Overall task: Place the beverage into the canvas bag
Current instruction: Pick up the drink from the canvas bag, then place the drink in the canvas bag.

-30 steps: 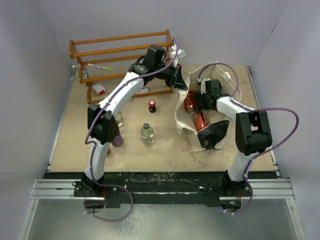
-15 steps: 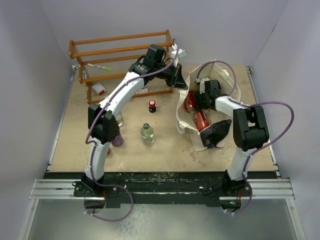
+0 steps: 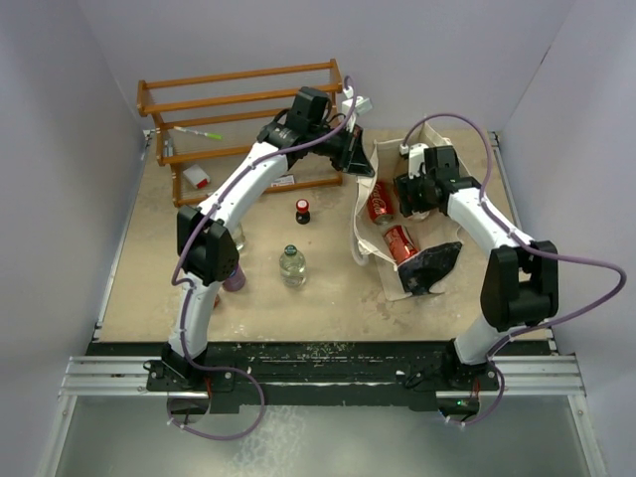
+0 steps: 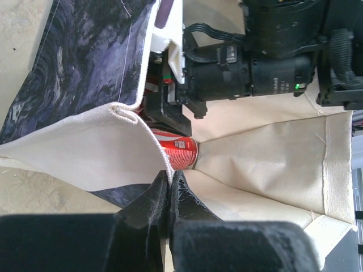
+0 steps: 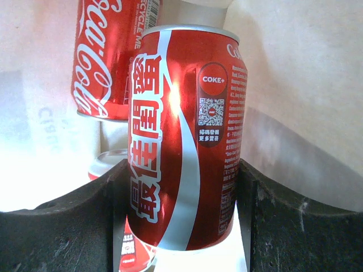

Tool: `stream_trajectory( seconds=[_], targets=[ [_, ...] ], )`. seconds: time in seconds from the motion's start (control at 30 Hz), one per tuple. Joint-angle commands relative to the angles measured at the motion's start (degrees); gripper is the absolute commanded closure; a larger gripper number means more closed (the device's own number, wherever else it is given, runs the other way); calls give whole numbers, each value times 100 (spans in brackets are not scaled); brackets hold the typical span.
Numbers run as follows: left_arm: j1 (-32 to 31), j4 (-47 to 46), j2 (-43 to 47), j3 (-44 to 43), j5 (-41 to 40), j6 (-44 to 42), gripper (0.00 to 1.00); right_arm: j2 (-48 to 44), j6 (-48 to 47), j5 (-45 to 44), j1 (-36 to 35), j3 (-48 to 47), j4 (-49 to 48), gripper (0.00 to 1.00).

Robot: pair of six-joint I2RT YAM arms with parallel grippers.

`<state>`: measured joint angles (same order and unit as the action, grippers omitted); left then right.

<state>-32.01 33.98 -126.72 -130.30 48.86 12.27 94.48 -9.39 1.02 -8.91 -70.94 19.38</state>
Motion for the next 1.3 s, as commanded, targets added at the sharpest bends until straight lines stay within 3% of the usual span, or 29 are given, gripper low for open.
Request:
stream_trajectory(
  seconds=[0.0, 0.3, 0.47, 0.67, 0.83, 1.1, 1.27],
  targets=[
    [-7, -128, -120, -298, -44, -178, 100, -500, -133, 38, 12, -377, 93, 100],
    [0, -209, -165, -320, 5, -140, 100, -745, -101, 135, 12, -570, 600, 100],
    [23, -293, -173, -316, 149, -52, 98, -1323, -125, 918, 12, -14, -281, 100],
    [212, -721, -40, -271, 624, 389, 50, -2092, -133, 1142, 12, 616, -1243, 100],
    [520, -1852, 319, 121, 929, 1247, 16, -2810, -159, 965, 12, 1068, -1741, 100],
    [582, -2746, 836, 65, 1001, 1997, 11, -3718, -191, 1068, 11, 1448, -2528, 100],
    [458, -2736, 1042, -162, 895, 2020, 8, -3977, -45, 1177, 3, 1407, -2696, 100]
  ],
)
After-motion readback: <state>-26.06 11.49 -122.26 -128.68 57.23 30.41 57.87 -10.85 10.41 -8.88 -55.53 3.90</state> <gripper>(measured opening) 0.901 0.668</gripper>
